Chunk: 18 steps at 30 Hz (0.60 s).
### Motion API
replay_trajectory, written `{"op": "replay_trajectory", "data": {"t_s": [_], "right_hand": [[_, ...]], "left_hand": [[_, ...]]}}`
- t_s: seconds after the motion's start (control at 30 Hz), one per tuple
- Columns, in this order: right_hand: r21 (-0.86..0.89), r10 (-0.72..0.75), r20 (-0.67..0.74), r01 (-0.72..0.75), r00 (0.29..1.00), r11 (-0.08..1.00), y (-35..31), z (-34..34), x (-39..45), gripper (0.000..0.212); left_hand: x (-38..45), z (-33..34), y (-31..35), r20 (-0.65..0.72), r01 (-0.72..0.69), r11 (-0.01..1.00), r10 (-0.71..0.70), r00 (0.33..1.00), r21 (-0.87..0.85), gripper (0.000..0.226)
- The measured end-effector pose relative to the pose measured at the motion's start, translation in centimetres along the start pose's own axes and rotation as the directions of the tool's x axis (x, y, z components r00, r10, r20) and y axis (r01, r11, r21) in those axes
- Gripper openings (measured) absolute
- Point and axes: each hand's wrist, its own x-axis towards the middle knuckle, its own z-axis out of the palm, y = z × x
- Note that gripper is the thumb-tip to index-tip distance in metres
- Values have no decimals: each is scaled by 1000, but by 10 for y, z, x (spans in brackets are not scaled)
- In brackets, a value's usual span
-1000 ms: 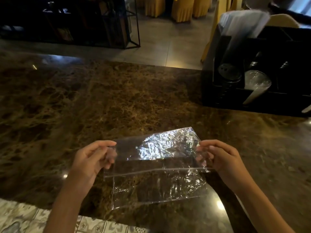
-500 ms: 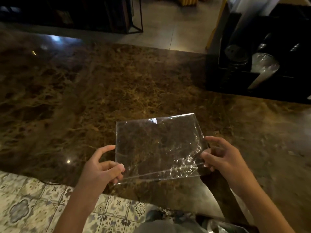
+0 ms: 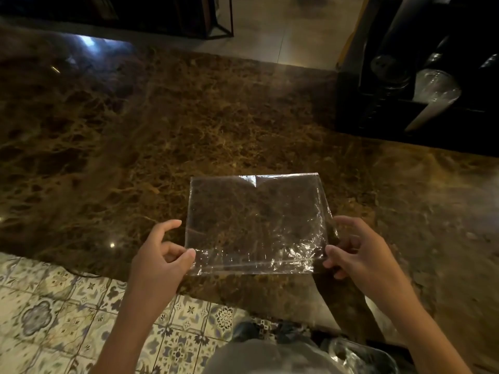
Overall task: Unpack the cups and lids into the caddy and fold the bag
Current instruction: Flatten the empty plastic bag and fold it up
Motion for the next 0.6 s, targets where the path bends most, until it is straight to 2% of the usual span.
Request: {"op": "replay_trajectory", "data": {"t_s": [0.17, 0.33, 0.47, 0.6], "right_hand": [[-287, -99, 15, 99, 995, 953, -3, 2, -8, 62], [-423, -143, 63, 156, 988, 893, -9, 5, -15, 68], [-461, -125, 101, 157, 987, 873, -11, 4, -18, 71], [-450, -100, 71, 121, 992, 885, -11, 3, -24, 66]], "left_hand": [[0, 3, 0, -55, -52, 991, 59, 997, 125, 56], [-2, 7, 4, -68, -89, 965, 108, 992, 245, 55], [-3, 10, 8, -55, -126, 932, 153, 987, 339, 53], [-3, 11, 10, -45, -136, 922, 164, 985, 364, 51]]}}
